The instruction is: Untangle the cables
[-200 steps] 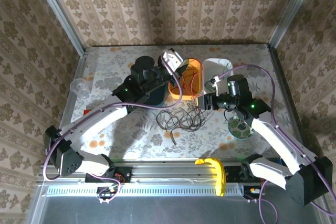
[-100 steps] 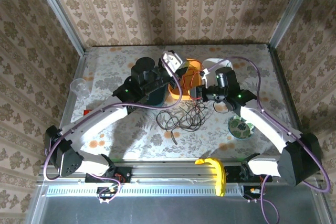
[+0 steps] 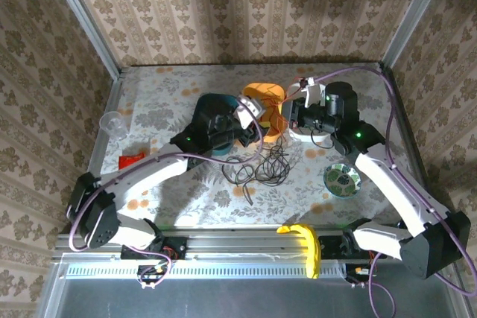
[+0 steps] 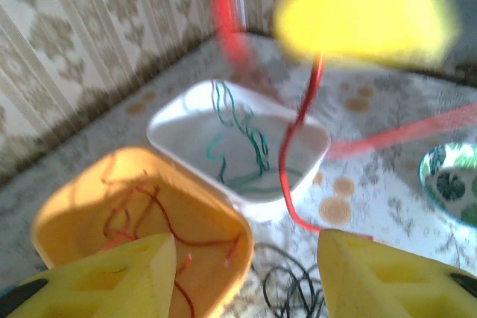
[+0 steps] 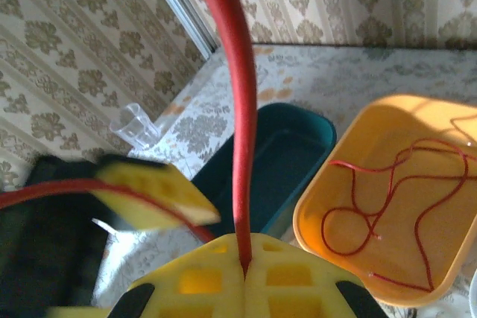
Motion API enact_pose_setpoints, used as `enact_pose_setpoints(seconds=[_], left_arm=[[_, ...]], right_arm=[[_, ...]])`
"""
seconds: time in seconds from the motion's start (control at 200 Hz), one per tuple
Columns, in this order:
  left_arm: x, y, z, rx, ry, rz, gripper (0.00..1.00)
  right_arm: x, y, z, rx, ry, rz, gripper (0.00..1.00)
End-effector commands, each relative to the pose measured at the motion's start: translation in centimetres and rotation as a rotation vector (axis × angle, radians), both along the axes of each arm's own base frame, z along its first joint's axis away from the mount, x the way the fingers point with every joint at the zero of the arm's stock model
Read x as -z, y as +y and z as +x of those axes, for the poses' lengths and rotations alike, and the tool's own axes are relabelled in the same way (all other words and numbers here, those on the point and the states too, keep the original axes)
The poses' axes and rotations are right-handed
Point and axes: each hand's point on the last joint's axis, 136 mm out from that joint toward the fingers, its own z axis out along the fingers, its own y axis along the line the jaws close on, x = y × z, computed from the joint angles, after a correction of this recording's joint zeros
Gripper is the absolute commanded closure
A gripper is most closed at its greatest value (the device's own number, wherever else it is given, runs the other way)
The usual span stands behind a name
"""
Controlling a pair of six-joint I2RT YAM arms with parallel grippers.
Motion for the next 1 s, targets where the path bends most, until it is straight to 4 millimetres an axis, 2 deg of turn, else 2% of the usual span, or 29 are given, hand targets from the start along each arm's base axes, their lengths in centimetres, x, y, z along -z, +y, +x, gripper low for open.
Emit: enact_pose_setpoints(seconds=[0.0, 0.1, 0.22, 0.315, 0.34, 0.42, 0.52, 0.65, 0.765, 0.905, 0.995], left_arm=[[1.9, -0.9, 0.2, -0.007, 0.054, -0.015, 0.46], [2.1, -1.2, 1.0, -0.03, 0.043, -0.024, 0.45], [3.0, -0.2, 3.6, -0.159, 0.021, 0.018, 0.43], [3.7, 2.6, 6.2, -0.351, 0.005, 0.067, 0.38], [3.8, 3.5, 6.8, -0.401, 0.001, 0.071, 0.37], [3.6, 6.3, 7.9, -0.534, -0.016, 0.073, 0.35], [3.2, 9.4, 8.2, -0.655, -0.049, 0.082, 0.33], [2.9, 12.0, 7.9, -0.736, -0.066, 0.087, 0.32], [3.2, 13.1, 7.4, -0.757, -0.048, 0.081, 0.32], [3.8, 13.6, 7.1, -0.769, -0.025, 0.086, 0.32], [3.9, 13.6, 7.0, -0.769, -0.017, 0.081, 0.31]], right_arm=[[-1.4, -0.5, 0.8, 0.041, -0.036, 0.007, 1.0], [-0.5, -0.5, 2.2, 0.069, 0.001, -0.01, 1.0], [0.8, -0.7, 4.5, 0.127, 0.043, -0.033, 1.0], [1.9, -0.8, 6.6, 0.164, 0.089, -0.034, 1.0], [3.2, -0.7, 7.6, 0.173, 0.126, -0.043, 1.0], [4.7, -0.5, 9.3, 0.189, 0.176, -0.045, 1.0], [7.0, -0.1, 11.3, 0.208, 0.246, -0.043, 1.0], [10.5, 0.5, 13.4, 0.227, 0.359, -0.049, 1.0], [13.9, 1.0, 14.6, 0.249, 0.468, -0.048, 1.0], [17.7, 1.0, 15.0, 0.296, 0.602, -0.059, 1.0], [19.4, 1.1, 14.5, 0.302, 0.662, -0.08, 0.92]])
